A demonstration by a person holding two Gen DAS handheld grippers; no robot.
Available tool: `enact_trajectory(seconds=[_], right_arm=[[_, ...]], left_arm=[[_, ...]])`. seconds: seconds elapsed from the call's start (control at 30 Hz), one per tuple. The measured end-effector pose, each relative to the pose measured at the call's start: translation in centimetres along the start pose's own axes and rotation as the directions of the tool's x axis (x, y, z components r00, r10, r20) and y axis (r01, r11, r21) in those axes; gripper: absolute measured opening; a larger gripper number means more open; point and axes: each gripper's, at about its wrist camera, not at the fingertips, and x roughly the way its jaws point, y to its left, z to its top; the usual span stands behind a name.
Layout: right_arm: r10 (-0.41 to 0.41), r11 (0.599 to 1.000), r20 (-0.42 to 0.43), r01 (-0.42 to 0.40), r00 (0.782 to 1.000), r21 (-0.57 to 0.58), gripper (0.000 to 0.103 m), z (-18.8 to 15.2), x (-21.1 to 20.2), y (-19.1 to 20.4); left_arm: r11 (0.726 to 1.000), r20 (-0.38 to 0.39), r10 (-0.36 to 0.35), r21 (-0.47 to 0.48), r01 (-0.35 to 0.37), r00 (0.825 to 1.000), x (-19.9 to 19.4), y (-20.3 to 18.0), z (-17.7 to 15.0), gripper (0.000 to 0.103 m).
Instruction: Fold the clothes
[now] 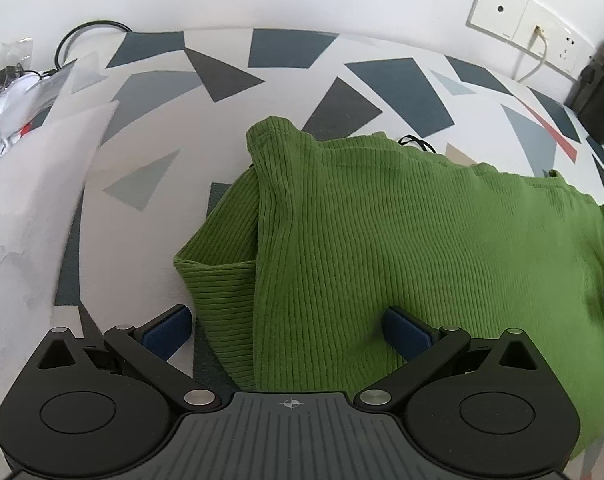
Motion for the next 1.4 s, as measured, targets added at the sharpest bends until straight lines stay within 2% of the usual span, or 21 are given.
enact_trajectory(seconds=[0.2,1.4], right_arm=[[-0.006,1.0,0.016,0.006,1.0,0.001,0.103,-0.22,0.0,0.04],[-0.013,1.0,0.061,0.013,0.998,0.003,0.103,-0.79,-0.16,0.05]], left_arm=[[1.0,0.032,0.005,-0.003,-0.005,0.999,-0.12,-0.1,-0.5,0.102],[1.0,0.013,0.015,-0.018,-0.015,1.0,0.01,-0.27,-0.2,0.102]])
